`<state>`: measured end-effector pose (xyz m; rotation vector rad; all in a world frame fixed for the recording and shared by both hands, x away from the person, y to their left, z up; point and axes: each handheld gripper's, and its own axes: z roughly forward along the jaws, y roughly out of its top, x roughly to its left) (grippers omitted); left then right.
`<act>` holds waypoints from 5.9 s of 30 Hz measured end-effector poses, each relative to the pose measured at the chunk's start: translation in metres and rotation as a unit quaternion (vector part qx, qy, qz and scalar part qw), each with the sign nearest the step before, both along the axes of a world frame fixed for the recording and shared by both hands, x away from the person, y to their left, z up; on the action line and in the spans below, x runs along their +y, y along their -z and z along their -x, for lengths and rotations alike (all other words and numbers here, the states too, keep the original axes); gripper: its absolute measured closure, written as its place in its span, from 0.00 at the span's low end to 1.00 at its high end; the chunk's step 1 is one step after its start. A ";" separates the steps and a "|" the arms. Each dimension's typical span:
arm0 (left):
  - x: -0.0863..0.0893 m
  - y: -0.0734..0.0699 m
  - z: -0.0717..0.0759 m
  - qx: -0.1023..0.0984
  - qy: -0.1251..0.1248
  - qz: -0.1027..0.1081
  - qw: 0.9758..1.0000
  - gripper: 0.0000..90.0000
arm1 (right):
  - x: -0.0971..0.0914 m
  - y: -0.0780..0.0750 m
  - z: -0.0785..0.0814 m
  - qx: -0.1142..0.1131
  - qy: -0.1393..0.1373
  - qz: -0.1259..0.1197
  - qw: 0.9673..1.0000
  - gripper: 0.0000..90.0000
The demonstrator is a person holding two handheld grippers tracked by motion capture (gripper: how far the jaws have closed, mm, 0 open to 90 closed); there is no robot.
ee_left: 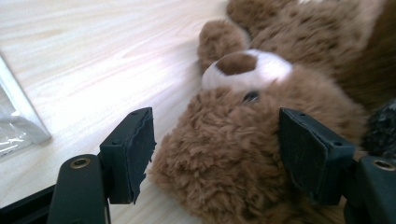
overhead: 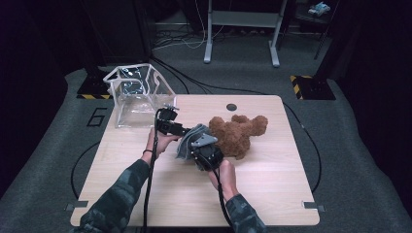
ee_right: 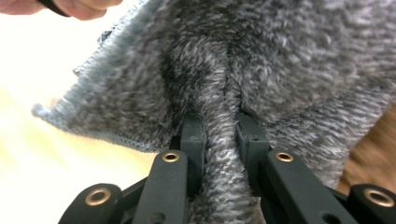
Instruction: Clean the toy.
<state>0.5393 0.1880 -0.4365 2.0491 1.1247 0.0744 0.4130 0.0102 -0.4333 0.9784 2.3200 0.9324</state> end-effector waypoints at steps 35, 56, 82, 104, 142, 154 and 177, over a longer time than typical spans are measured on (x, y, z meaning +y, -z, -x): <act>-0.002 0.012 -0.008 0.012 -0.016 -0.023 1.000 0.31 | 0.000 0.043 -0.010 0.071 0.002 0.007 0.997 0.84; -0.004 0.013 -0.006 0.012 -0.022 -0.016 1.000 0.31 | -0.050 -0.025 -0.037 0.032 0.088 -0.026 0.995 0.83; -0.019 0.018 0.001 0.029 0.004 0.008 1.000 0.26 | -0.055 -0.027 -0.040 0.029 0.094 -0.026 0.995 0.83; -0.023 0.018 -0.001 0.024 0.006 -0.007 1.000 0.25 | -0.049 -0.026 -0.018 0.015 0.064 -0.011 0.998 0.83; -0.020 0.019 0.000 0.018 0.009 -0.003 1.000 0.25 | -0.142 -0.005 0.011 0.038 0.150 -0.057 0.986 0.83; -0.021 0.015 0.003 0.010 0.012 -0.011 1.000 0.25 | -0.229 0.003 0.003 0.067 0.296 -0.002 0.953 0.79; -0.018 0.003 0.014 -0.022 -0.002 -0.006 1.000 0.16 | -0.230 -0.001 -0.007 0.088 0.244 -0.079 0.962 0.14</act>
